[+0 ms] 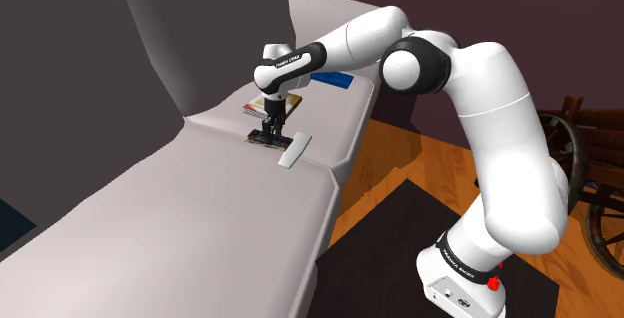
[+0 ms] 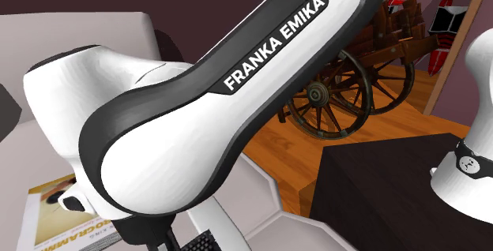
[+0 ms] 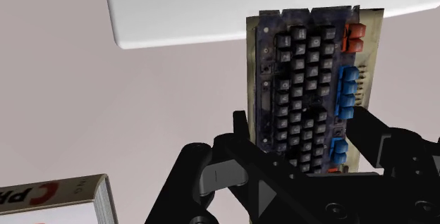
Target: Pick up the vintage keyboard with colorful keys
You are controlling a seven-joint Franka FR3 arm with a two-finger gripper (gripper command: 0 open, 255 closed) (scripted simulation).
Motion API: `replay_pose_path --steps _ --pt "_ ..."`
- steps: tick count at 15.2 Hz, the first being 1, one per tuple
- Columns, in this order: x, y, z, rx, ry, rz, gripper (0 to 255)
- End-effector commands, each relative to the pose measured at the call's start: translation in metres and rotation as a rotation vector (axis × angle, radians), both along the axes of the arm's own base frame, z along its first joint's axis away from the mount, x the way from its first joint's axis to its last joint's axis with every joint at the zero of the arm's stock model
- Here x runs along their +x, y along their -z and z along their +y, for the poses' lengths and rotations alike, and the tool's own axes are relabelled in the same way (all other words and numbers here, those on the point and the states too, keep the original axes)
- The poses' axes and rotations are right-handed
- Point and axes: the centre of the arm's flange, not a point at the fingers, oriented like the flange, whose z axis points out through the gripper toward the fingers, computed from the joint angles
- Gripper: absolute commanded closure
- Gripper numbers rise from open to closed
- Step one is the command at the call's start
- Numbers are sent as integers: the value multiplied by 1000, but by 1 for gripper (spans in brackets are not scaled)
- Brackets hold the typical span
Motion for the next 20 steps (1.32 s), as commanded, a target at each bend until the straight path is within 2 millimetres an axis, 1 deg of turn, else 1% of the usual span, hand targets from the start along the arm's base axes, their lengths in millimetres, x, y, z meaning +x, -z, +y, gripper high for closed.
replay_pose_path --steps 1,9,20 --pt "0 1 1 0 0 0 255" --pt "1 1 -1 0 0 0 255" --pt "1 -57 -1 0 0 0 255"
